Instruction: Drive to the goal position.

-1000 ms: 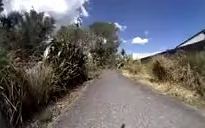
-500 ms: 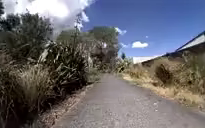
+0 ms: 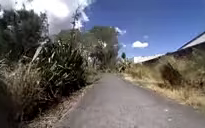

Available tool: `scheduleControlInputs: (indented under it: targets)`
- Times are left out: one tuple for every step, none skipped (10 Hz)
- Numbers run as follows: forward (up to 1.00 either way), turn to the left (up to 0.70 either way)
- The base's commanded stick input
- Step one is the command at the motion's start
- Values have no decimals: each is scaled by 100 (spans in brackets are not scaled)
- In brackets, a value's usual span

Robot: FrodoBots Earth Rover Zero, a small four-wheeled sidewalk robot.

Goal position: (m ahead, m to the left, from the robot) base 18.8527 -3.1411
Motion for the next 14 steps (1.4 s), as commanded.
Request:
scheduleControlInputs:
  targets:
    - [70, 0]
    - [70, 0]
    - [70, 0]
    - [70, 0]
    - [70, 0]
    - [70, 0]
    - [70, -1]
    - [70, -2]
    - [70, -2]
    - [70, -2]
    - [70, -2]
    - [70, -2]
    - [70, -2]
    - [70, -2]
